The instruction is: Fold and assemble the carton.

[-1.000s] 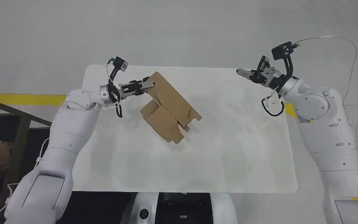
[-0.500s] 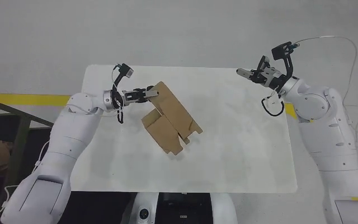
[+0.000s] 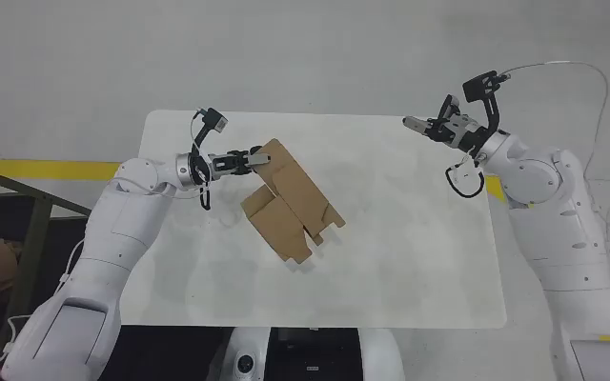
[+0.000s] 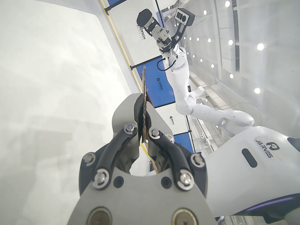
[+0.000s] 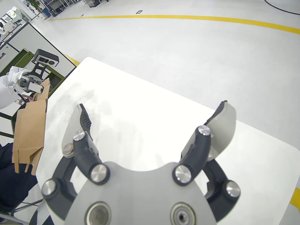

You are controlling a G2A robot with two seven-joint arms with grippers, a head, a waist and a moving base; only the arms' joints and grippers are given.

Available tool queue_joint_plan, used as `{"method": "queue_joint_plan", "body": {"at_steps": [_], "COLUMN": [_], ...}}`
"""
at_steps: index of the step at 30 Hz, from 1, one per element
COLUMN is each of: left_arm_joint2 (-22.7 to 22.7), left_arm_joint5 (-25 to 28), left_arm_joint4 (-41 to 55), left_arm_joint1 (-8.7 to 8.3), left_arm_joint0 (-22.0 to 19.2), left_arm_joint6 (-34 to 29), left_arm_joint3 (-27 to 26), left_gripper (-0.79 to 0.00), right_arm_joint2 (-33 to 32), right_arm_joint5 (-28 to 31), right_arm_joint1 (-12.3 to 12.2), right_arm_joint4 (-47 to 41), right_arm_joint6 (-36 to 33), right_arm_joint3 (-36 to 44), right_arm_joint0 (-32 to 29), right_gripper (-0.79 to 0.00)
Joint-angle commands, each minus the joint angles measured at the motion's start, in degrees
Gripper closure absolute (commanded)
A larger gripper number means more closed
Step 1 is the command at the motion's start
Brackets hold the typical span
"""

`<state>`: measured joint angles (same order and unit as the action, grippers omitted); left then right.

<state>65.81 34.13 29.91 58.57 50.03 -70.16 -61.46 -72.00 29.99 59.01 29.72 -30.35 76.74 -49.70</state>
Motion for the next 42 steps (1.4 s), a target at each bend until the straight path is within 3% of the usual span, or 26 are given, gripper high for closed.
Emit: {"method": "queue_joint_plan", "body": {"at_steps": [1, 24, 28, 34, 42], "left_arm_joint2": [0.00, 0.03, 0.54, 0.83, -3.08], "left_arm_joint5": [0.00, -0.23, -1.71, -2.18, -4.23], "left_arm_joint4": [0.00, -1.53, -5.21, -3.44, -4.25], "left_arm_joint1": [0.00, -0.07, -0.39, -0.54, -0.28], "left_arm_joint0": [0.00, 0.15, 0.27, -1.26, -5.02], "left_arm_joint6": [0.00, 0.95, 2.75, -1.76, -4.23], "left_arm_joint3": [0.00, -0.63, -2.32, -0.81, -1.12], "left_gripper": [0.000, 0.000, 0.000, 0.000, 0.000], "right_arm_joint2": [0.00, 0.06, 0.65, 2.59, 9.14], "right_arm_joint5": [0.00, -0.20, 1.44, 7.70, 14.95], "right_arm_joint1": [0.00, 0.03, 0.03, 0.25, 1.46], "right_arm_joint4": [0.00, -0.29, -2.00, -7.13, -19.12], "right_arm_joint6": [0.00, 0.33, -1.03, -3.40, -8.48], "right_arm_joint3": [0.00, 0.20, 1.42, 0.93, -1.33], "right_arm_joint0": [0.00, -0.37, -1.80, -2.44, -1.58], "right_gripper": [-0.785, -0.785, -0.785, -0.785, -0.785]}}
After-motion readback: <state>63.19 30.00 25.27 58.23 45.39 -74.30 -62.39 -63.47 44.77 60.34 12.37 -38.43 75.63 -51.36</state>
